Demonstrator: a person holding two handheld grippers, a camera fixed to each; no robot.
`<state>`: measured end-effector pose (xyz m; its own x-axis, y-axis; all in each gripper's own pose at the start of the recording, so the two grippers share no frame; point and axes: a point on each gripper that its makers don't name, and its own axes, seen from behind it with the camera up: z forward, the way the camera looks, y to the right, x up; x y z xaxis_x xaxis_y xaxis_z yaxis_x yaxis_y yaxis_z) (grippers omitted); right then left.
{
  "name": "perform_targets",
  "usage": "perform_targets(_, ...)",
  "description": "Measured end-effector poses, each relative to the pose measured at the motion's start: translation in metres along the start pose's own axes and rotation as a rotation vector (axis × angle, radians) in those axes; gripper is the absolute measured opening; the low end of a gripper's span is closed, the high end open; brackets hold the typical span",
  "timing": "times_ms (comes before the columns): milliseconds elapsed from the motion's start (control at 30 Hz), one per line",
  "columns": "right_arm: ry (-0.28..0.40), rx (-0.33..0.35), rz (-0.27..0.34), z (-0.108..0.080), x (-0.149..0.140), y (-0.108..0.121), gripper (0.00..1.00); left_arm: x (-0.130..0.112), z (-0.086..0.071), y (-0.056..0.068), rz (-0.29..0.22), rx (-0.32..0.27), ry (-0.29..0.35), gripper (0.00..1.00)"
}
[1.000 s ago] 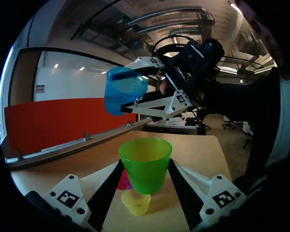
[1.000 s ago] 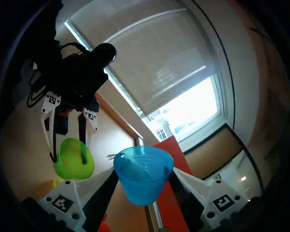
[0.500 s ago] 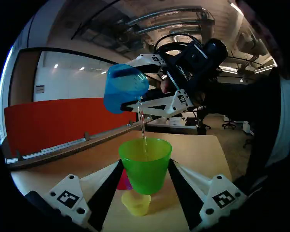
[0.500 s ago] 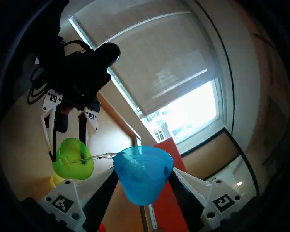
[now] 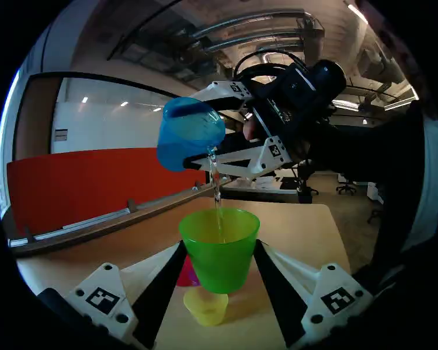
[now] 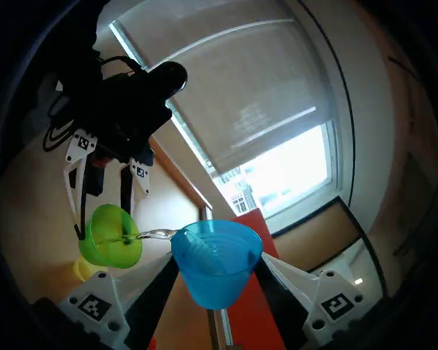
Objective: Pour water
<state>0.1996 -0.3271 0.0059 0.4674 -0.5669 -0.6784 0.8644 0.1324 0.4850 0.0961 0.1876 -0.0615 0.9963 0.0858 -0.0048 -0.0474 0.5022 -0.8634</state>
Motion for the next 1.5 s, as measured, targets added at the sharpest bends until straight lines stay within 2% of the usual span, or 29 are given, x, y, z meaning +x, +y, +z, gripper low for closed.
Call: perform_targets(1500, -0.007, -0.015, -0.094, -0.0008, -0.001, 0.0042, 0.89, -0.0024, 0.0033, -0.0029, -0.005, 0.003, 0.001, 0.83)
